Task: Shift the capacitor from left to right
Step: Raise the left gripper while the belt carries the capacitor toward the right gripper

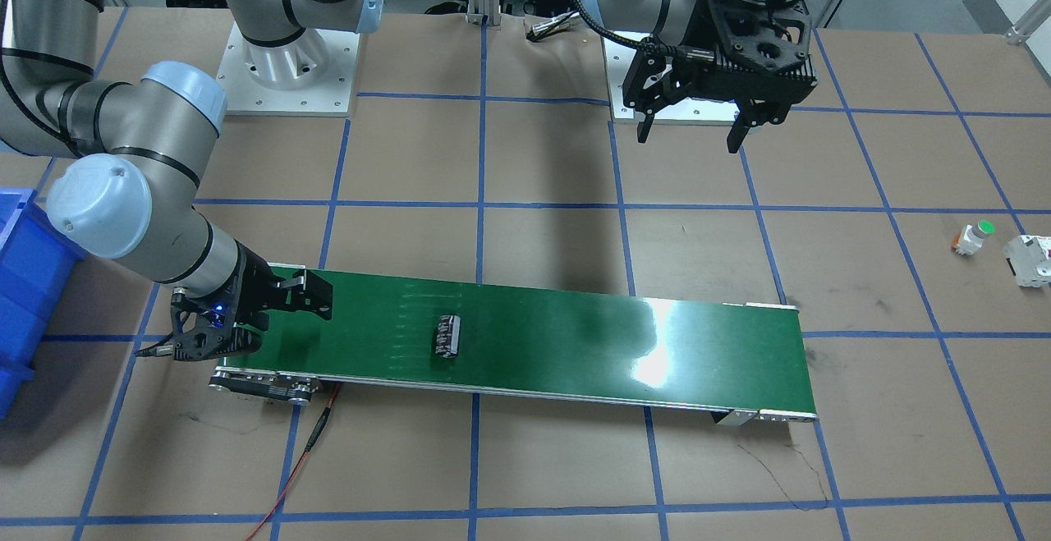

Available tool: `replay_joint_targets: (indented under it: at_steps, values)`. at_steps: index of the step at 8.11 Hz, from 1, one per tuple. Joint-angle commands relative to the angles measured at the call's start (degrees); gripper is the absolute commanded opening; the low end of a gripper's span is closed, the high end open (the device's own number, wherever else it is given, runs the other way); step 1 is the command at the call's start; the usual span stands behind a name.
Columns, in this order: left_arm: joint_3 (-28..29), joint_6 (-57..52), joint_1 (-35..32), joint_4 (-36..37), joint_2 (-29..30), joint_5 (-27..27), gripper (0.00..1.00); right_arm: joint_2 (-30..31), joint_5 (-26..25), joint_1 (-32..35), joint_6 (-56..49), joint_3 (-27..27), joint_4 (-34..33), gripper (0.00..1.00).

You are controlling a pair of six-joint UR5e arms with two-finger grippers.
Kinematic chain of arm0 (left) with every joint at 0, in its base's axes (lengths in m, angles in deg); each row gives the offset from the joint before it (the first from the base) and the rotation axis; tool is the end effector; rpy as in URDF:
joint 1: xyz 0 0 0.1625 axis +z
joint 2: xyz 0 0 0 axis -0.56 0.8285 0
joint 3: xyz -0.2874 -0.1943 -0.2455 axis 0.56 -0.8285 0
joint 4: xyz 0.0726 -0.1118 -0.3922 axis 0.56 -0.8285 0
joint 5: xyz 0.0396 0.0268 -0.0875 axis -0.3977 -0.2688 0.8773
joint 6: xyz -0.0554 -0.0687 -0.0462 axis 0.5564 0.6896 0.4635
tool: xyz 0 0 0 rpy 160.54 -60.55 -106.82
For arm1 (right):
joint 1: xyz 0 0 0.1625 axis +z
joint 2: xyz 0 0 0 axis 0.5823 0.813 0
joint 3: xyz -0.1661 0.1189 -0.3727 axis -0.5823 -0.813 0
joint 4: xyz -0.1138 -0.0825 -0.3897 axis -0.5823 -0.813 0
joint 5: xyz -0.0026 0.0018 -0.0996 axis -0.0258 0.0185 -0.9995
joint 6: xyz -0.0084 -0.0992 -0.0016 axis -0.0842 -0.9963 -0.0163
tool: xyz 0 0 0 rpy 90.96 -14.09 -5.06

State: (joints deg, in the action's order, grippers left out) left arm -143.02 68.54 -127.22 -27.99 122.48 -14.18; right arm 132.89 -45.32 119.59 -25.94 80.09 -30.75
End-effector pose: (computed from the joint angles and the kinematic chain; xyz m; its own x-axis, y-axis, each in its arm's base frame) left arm -0.1610 -0.4706 0.5251 -0.9945 0.1037 0.0108 0.1023 0.9906 -0.0911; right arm 0.0974 -0.5762 0.2613 -0.9666 -0.0578 -0.2497 -0.0691 0.9969 0.0367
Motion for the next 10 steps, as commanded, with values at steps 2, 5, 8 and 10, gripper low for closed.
replay_joint_targets:
  at_steps: [2, 5, 8, 10]
  values:
    - [0.00, -0.08, 0.00, 0.00, 0.00, -0.08, 1.00, -0.87, 0.09, 0.05, 0.71, 0.00, 0.05, 0.99]
    - [-0.09, 0.00, 0.00, 0.08, 0.00, 0.09, 1.00, -0.34, 0.35, 0.31, 5.97, 0.09, 0.23, 0.99]
    - [-0.09, 0.00, 0.00, 0.08, 0.00, 0.18, 1.00, -0.25, 1.93, 1.97, 9.23, 0.00, -0.56, 0.96]
    - [-0.09, 0.00, 0.00, 0.08, -0.09, 0.18, 1.00, -0.25, 2.81, 2.24, 10.12, 0.00, -0.65, 0.95]
